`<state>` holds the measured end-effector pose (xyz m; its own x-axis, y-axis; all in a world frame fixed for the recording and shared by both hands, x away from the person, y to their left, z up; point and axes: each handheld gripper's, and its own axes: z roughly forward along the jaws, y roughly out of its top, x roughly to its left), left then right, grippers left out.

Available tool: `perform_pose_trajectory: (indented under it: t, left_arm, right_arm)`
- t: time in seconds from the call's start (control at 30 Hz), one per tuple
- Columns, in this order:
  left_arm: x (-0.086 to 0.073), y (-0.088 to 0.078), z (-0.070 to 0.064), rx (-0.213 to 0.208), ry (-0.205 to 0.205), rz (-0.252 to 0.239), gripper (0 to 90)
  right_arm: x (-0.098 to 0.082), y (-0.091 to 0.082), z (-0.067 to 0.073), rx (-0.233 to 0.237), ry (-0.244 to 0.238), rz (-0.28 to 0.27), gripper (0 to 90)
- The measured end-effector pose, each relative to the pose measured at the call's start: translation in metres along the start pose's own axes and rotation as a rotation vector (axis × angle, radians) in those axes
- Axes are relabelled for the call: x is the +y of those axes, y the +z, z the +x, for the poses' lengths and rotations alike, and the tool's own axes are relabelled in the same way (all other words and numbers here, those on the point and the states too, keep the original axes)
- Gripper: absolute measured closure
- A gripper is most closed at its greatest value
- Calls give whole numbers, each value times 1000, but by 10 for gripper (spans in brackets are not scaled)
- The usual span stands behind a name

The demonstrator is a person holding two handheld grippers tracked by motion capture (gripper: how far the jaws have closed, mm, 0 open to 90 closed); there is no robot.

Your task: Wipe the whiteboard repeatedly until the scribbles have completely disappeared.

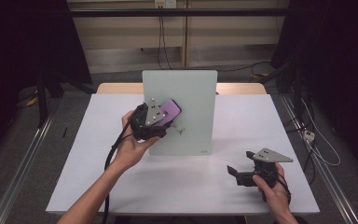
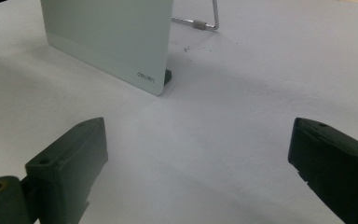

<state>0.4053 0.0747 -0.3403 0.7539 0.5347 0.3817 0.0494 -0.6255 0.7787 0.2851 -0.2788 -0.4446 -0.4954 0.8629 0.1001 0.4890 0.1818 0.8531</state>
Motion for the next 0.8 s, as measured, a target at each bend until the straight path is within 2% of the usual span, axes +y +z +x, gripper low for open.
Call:
perform_pose_trajectory:
  t: [0.07,0.17,0.3,0.53,0.63,0.7,0.8]
  left_arm:
    - [-2,2,-4,-16,12,16,413]
    - [-9,8,-16,-33,39,47,413]
    - [-22,16,-33,-85,87,103,413]
    - [-37,26,-53,-142,110,161,413]
    - [-37,24,-49,-152,99,162,413]
    - [-34,20,-43,-129,91,150,413]
    - [-27,12,-28,-99,51,117,413]
  right_arm:
    - [0,0,1,0,1,3,45]
    - [0,0,1,-1,2,3,45]
    - [0,0,0,-2,1,1,45]
    - [0,1,1,-1,-3,2,45]
    - [0,0,1,0,1,2,45]
    - [0,0,0,-2,0,0,45]
    - [0,0,0,-2,0,0,45]
